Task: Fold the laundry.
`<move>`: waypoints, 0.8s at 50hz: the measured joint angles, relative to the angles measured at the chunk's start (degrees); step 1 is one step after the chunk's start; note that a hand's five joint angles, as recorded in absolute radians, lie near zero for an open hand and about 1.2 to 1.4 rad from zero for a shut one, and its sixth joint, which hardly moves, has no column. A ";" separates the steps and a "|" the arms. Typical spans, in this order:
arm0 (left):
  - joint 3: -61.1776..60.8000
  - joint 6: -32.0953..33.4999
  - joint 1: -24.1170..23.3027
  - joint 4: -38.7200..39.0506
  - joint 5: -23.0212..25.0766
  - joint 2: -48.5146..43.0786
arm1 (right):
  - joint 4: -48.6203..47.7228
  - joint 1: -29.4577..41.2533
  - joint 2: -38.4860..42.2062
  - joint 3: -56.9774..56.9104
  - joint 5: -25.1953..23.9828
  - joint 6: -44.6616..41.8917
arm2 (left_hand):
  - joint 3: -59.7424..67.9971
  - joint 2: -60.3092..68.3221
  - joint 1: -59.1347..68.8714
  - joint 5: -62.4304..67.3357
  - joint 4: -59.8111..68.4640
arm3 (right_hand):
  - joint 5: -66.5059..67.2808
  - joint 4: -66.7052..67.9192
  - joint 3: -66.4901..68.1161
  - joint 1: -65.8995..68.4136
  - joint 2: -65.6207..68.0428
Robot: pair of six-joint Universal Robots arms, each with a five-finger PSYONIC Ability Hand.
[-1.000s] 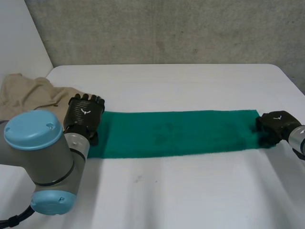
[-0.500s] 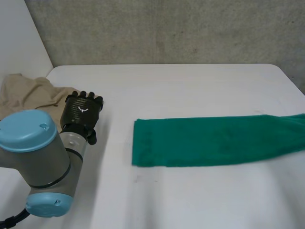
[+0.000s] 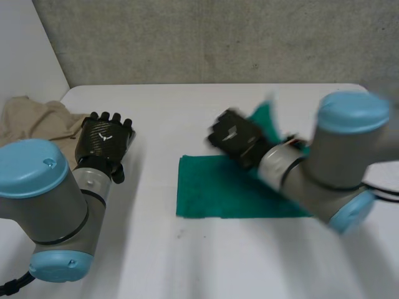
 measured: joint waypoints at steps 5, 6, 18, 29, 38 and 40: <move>0.03 0.00 -0.11 0.00 0.11 -0.07 | -0.19 5.71 5.45 -0.71 -2.99 -0.22 | 0.00 0.00 0.00 0.00 0.00 | -1.05 -1.62 -1.43 -0.38 -1.46; 0.06 0.00 -0.16 0.00 0.14 -0.09 | -0.06 6.50 6.66 -0.88 -3.29 -0.20 | 0.00 0.00 0.00 0.00 0.00 | -10.53 -12.05 -11.67 -8.83 -11.51; 1.95 0.02 -2.16 0.07 0.44 -0.59 | 1.28 0.47 0.91 0.75 -0.95 20.75 | 0.00 0.00 0.00 0.00 0.00 | -53.44 -55.01 -55.53 -44.32 -55.03; 8.13 0.24 -9.26 -0.24 1.55 -4.64 | 5.18 -13.46 -9.11 11.70 -0.07 38.32 | 0.00 0.00 0.00 0.00 0.00 | -53.44 -55.01 -55.53 -44.32 -55.03; 14.68 0.22 -14.90 -0.74 3.29 -11.61 | 3.82 -22.05 -8.79 23.30 0.17 29.02 | 5.10 5.51 7.05 4.83 5.70 | -40.73 -41.57 -41.19 -32.85 -40.57; 15.51 0.20 -15.47 -1.17 3.59 -12.94 | 2.48 -22.77 -8.14 24.26 0.57 27.95 | 6.11 6.54 7.86 5.81 6.80 | -35.92 -36.19 -35.78 -28.54 -35.27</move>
